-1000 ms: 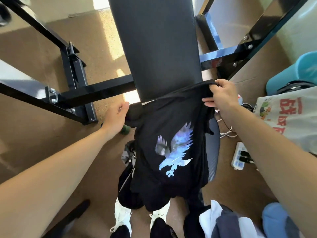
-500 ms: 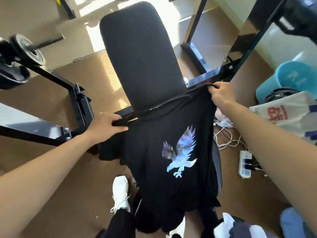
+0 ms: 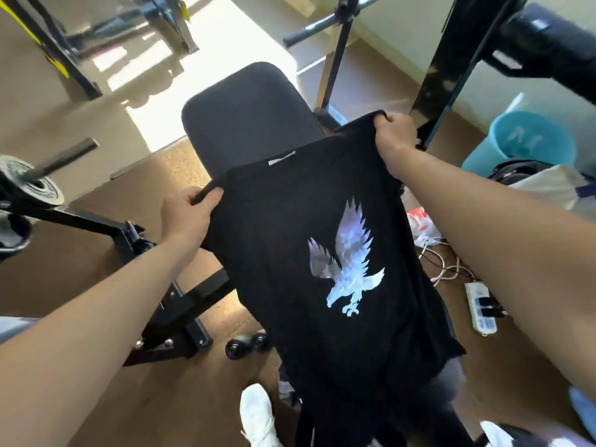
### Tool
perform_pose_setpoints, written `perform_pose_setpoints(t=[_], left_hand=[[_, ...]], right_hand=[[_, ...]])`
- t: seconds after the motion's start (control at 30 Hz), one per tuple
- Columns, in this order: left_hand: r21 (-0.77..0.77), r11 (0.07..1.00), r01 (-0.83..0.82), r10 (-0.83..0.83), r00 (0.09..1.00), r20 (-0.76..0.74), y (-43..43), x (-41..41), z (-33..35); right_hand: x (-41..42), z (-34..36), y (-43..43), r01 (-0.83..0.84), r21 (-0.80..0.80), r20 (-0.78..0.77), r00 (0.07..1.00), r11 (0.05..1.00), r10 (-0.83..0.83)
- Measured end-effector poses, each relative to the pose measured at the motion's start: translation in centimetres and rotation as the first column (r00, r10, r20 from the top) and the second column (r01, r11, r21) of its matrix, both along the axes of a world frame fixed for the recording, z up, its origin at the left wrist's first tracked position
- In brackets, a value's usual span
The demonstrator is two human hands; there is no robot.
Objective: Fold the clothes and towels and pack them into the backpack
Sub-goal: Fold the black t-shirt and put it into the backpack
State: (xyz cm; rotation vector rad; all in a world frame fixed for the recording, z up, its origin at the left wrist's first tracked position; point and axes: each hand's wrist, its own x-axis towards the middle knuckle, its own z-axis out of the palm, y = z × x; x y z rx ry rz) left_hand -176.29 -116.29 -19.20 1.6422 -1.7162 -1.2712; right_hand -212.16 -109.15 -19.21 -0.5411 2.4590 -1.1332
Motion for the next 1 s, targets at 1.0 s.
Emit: perform_pose_setpoints(t=[1.0], left_hand=[[0.328,0.944,0.047,-0.09,0.989,0.118,-3.4,5.2,-10.7]], right_hand=[[21.6,-5.9,0.4,-0.67,0.479,-0.528,0.295,0.567,0.796]])
